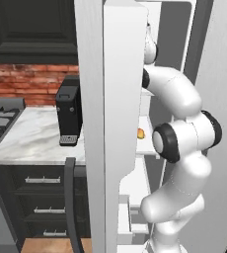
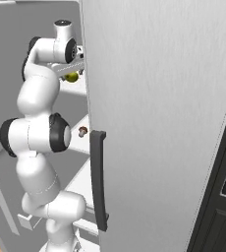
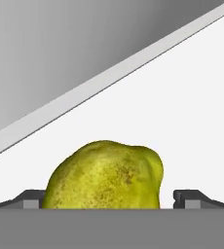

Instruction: Take the pear and lemon from the highest rack and move them to the second highest rack where the mushroom and mango are located, to maximize freezer space. Close the freezer door after rearranging.

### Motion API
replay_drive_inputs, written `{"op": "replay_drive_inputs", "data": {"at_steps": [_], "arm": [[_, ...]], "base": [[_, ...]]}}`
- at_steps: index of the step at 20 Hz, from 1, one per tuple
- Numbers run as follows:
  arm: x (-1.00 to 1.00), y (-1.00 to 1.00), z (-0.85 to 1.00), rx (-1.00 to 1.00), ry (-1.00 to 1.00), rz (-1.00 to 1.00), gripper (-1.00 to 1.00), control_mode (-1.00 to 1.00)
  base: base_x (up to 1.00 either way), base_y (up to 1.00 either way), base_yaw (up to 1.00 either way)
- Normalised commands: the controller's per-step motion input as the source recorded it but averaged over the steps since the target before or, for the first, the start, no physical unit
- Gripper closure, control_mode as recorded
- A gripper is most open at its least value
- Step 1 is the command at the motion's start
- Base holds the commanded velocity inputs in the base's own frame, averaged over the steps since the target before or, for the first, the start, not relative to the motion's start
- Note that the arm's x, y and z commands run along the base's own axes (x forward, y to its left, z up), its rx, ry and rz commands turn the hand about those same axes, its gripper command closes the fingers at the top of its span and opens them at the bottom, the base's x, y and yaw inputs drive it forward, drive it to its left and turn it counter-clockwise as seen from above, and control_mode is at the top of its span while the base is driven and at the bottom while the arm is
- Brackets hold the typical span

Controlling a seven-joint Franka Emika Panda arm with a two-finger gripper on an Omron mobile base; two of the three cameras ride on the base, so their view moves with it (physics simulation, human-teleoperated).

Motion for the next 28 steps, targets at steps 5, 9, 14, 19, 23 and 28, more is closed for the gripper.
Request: {"op": "replay_drive_inputs", "data": {"at_steps": [5, 9, 14, 19, 23, 28], "arm": [[0.48, 0.0, 0.0, 0.0, 0.0, -0.01, -1.0, -1.0], [0.21, 0.0, -0.12, 0.0, 0.0, 0.0, -1.0, -1.0], [0.0, -0.06, -0.2, 0.0, 0.0, 0.0, -1.0, -1.0], [-0.16, -0.34, -0.13, 0.05, 0.0, 0.0, -1.0, -1.0], [-0.08, -0.16, -0.22, 0.01, 0.0, 0.0, -1.0, -1.0], [0.0, 0.02, -0.32, 0.0, 0.0, 0.0, -1.0, -1.0]], "base": [[0.0, 0.0, 0.0], [0.0, 0.0, 0.0], [0.0, 0.0, 0.0], [0.0, 0.0, 0.0], [0.0, 0.0, 0.0], [0.0, 0.0, 0.0]]}}
